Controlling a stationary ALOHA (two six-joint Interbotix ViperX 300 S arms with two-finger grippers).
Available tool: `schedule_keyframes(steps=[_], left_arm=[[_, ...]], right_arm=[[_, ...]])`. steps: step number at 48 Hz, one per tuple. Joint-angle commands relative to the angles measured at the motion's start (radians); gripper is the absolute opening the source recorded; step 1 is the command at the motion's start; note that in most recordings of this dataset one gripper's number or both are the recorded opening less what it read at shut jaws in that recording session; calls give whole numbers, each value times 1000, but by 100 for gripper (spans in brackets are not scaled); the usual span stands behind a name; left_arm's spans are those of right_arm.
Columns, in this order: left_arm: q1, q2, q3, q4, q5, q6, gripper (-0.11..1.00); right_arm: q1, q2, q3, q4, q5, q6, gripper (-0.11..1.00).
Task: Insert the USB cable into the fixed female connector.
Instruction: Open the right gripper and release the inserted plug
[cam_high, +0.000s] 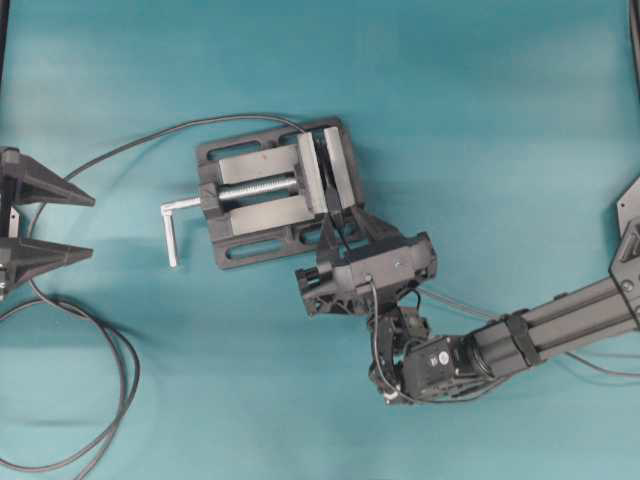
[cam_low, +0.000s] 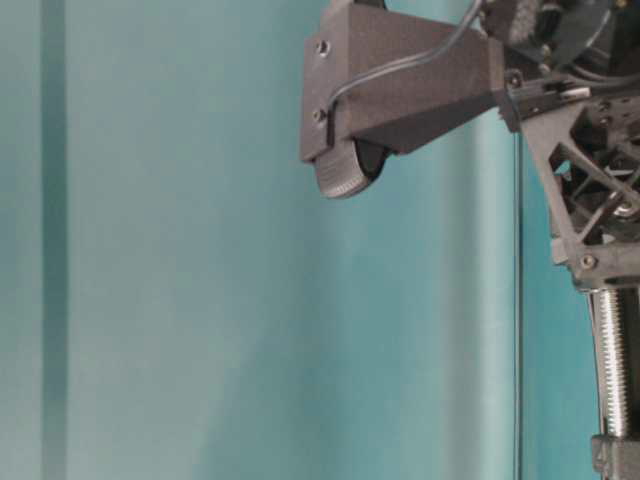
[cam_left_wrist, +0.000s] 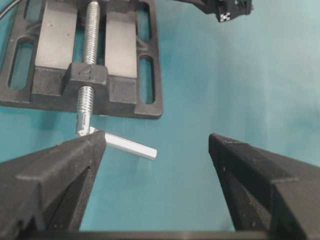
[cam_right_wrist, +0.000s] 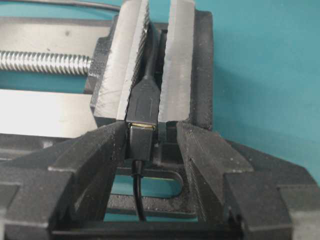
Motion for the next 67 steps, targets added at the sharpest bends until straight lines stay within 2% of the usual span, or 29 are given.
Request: schedule_keyframes(steps=[1, 21, 38, 46, 54, 67], left_arm=[[-2, 8, -20, 3, -8, -11, 99], [-2, 8, -18, 5, -9, -11, 99], [-2, 8, -21, 3, -8, -11, 99], [-2, 8, -21, 3, -8, -11, 99], [-2, 8, -20, 3, -9, -9, 99], [-2, 8, -20, 3, -8, -11, 99]], right_arm=[[-3, -49, -20, 2, -20, -3, 59], [66, -49, -49, 8, -18, -6, 60], [72, -75, -28, 6, -14, -15, 60], [83, -115, 21, 0, 35, -31, 60], [101, -176, 101, -26, 95, -29, 60], [110, -305, 256, -109, 199, -25, 60]])
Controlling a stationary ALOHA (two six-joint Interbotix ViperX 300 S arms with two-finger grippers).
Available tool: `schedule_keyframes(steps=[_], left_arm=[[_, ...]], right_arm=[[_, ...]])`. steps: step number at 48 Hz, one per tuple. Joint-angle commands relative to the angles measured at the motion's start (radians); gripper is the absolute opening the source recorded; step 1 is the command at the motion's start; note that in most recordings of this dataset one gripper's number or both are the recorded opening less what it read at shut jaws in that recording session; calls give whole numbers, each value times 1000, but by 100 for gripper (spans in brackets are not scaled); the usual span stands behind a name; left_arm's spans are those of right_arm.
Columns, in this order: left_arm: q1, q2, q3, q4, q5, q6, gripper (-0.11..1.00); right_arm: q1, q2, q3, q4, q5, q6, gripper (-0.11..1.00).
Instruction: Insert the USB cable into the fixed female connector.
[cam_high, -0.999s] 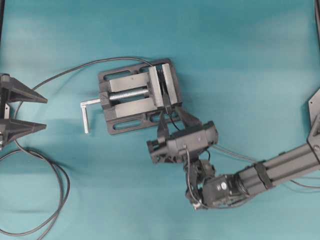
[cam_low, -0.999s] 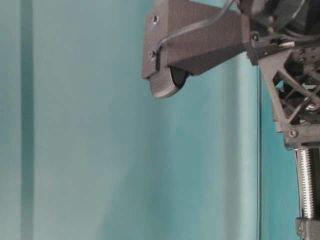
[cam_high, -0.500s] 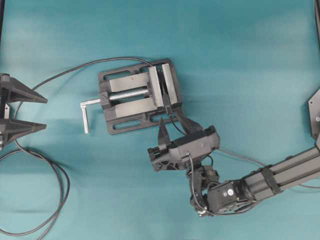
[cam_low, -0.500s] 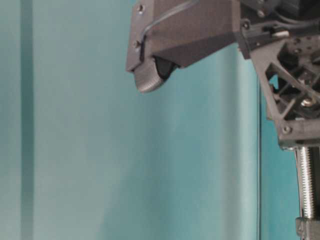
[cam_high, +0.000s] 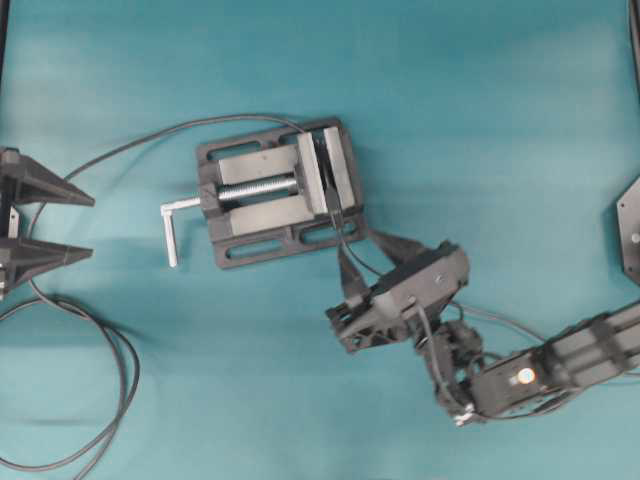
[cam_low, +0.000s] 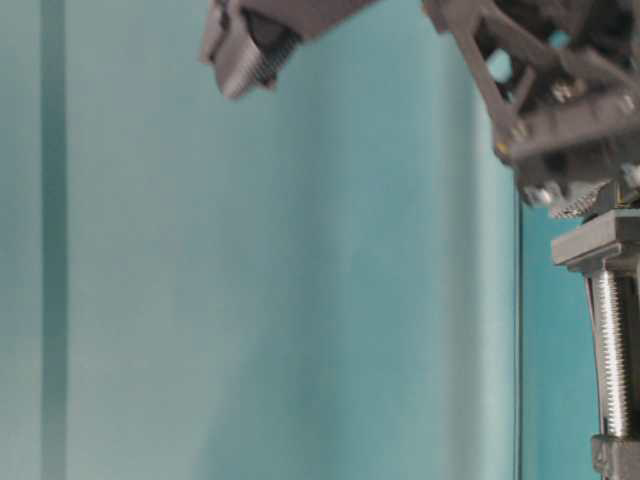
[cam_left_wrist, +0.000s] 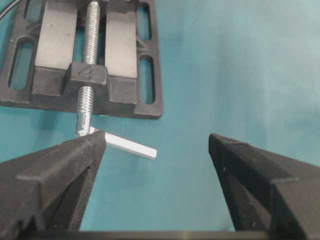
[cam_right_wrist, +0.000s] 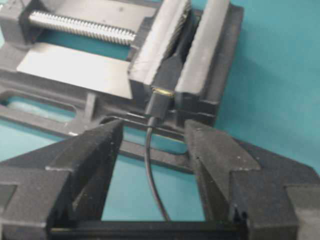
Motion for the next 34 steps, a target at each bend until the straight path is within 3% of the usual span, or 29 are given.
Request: schedule_keyframes(steps=[1, 17, 25, 34], left_arm=[[-2, 8, -23, 3, -8, -11, 99], [-2, 8, -23, 3, -8, -11, 99], [-2, 8, -21, 3, -8, -11, 99], [-2, 8, -21, 3, -8, -11, 99]], right_arm=[[2, -77, 37, -35, 32, 3, 60], [2, -181, 179, -143, 167, 6, 60], [-2, -244, 256, -221, 250, 14, 61], [-2, -333, 357, -256, 285, 58, 65]])
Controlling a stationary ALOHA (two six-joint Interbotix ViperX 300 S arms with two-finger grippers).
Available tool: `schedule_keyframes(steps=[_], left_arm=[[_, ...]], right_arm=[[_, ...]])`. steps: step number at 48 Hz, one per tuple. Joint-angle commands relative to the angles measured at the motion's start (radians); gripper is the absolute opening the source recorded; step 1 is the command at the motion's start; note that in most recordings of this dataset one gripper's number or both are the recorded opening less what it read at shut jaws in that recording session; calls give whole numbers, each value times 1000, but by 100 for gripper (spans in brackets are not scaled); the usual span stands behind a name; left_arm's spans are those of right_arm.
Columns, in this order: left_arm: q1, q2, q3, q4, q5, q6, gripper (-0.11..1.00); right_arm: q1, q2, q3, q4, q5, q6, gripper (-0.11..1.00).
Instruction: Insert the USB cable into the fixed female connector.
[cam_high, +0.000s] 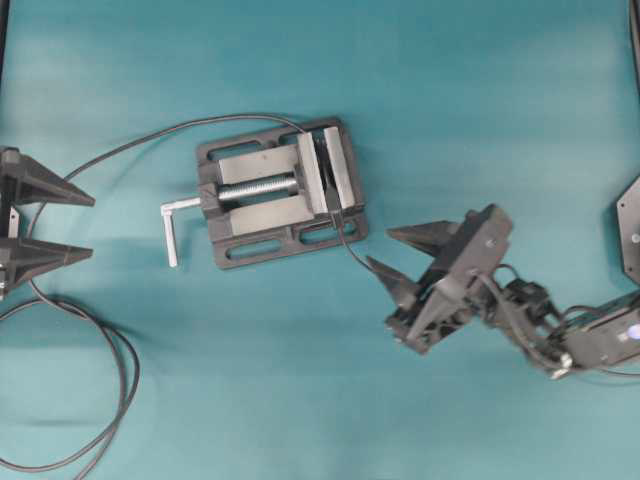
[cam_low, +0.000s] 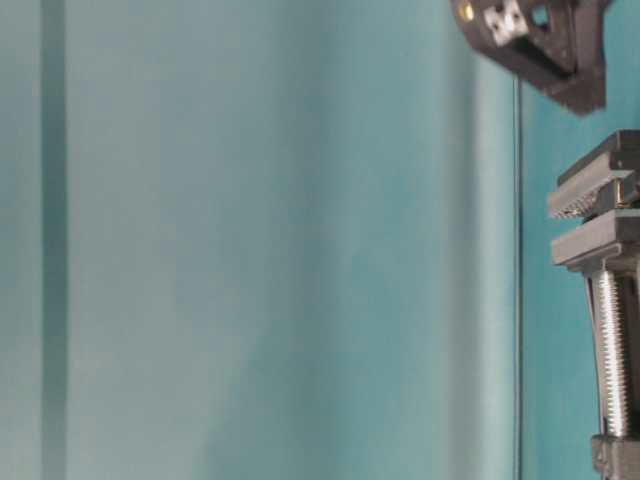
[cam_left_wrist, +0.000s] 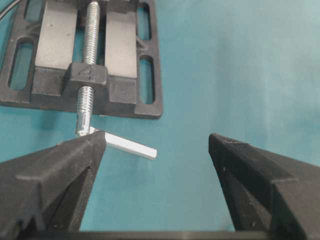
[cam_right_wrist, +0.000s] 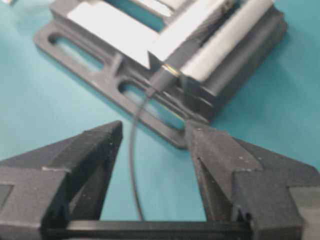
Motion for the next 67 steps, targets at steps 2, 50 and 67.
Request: schedule_keyframes(steps=[2, 50, 67], left_arm=[[-2, 8, -21, 3, -8, -11, 99], [5, 8, 5, 3, -9, -5, 99], [5, 8, 15, 8, -120, 5, 99]], right_arm=[[0, -77, 51, -26, 9, 14, 67], [-83, -687, 532, -357, 230, 11, 93], [-331, -902, 621, -560, 417, -25, 93]])
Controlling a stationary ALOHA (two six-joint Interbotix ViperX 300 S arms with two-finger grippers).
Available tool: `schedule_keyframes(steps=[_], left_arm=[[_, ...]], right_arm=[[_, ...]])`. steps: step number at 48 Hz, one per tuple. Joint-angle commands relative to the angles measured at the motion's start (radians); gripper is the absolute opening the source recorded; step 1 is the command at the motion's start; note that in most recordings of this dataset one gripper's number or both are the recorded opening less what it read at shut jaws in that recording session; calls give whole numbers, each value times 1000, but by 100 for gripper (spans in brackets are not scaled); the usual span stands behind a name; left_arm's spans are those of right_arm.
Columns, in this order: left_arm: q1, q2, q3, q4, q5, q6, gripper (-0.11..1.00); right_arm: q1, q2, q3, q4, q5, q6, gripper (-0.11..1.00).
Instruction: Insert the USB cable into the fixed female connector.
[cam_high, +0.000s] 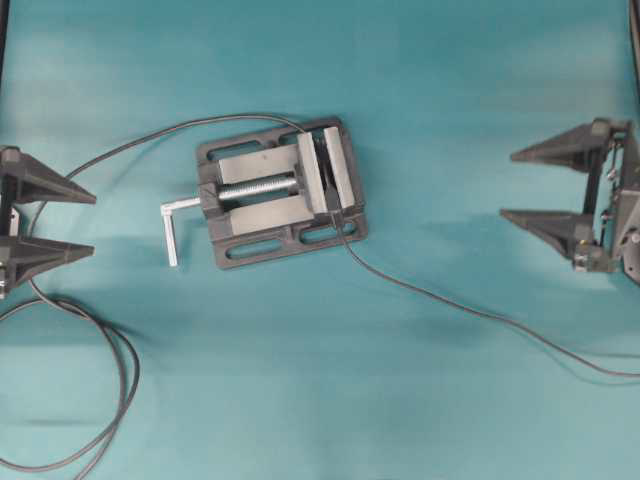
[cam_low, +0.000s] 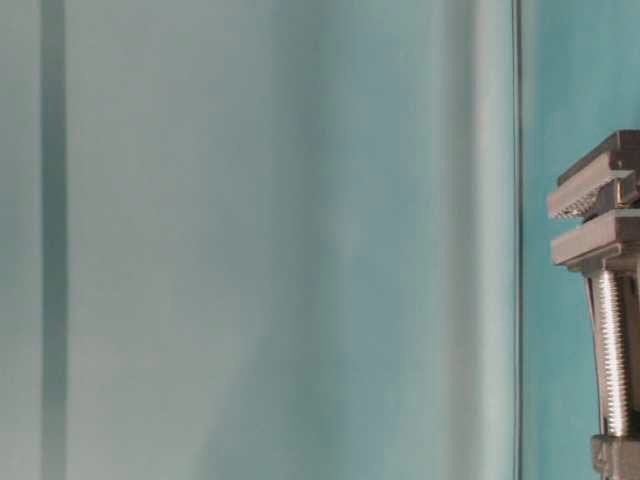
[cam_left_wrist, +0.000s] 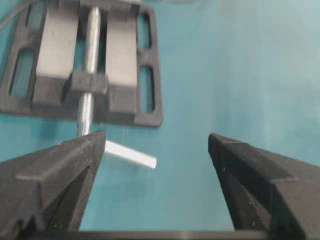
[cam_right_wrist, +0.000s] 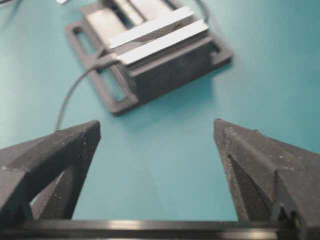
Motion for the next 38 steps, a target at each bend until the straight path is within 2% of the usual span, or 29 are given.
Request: schedule_keyframes(steps=[1, 9, 17, 31, 38], left_arm=[[2, 9, -9, 8, -34, 3, 99], [3, 8, -9, 11, -43, 3, 99], [2, 8, -9, 11, -43, 3, 99], [3, 8, -9, 11, -43, 5, 99], [2, 8, -8, 11, -44, 5, 99]], right_arm=[[-80, -18, 0, -60, 44, -2, 93], [-232, -21, -15, -161, 167, -2, 93], [-348, -23, -20, -241, 222, 5, 93], [-333, -21, -23, -265, 324, 129, 93], [-322, -25, -17, -304, 327, 141, 92]])
